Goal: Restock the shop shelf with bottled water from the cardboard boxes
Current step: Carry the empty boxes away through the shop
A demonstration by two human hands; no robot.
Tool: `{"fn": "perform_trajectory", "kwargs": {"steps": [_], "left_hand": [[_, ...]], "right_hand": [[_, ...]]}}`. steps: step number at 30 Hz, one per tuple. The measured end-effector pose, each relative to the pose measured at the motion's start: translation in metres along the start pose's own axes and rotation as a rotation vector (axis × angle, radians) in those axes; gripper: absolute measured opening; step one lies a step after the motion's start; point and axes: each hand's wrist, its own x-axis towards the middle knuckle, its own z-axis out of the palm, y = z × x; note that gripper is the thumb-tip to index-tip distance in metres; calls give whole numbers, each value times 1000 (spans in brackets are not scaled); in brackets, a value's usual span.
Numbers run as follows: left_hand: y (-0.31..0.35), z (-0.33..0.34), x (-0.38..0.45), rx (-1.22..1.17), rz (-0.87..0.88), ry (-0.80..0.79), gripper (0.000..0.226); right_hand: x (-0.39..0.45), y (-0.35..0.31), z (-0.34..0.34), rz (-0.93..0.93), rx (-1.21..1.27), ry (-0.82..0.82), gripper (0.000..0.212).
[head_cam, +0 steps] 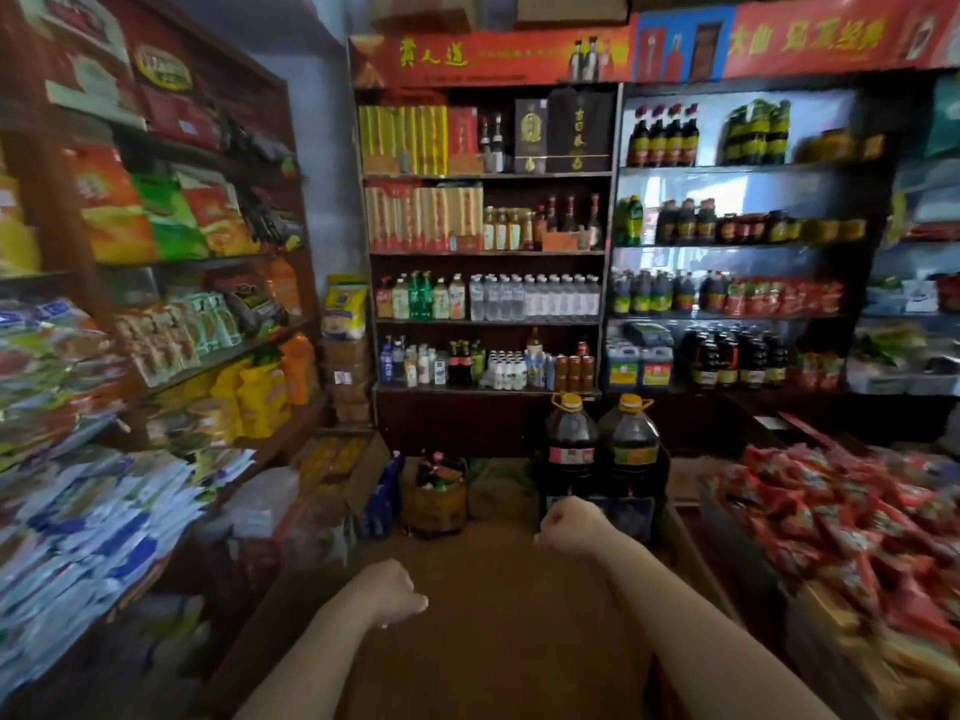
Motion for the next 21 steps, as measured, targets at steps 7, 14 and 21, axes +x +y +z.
{"fn": "perform_trajectory", "kwargs": {"steps": [7,14,21], "left_hand": [[-59,-64,108,-256,-234,113,39],[-179,-103,211,-303,-472,171,30],[-243,-159,284,-414,-693,248,53]], "right_hand": [[178,-86,17,-155,-104,-204,12],[341,-175,100,-301,-199,-370,15],[479,-265,165,-399,-334,-532,17]]}}
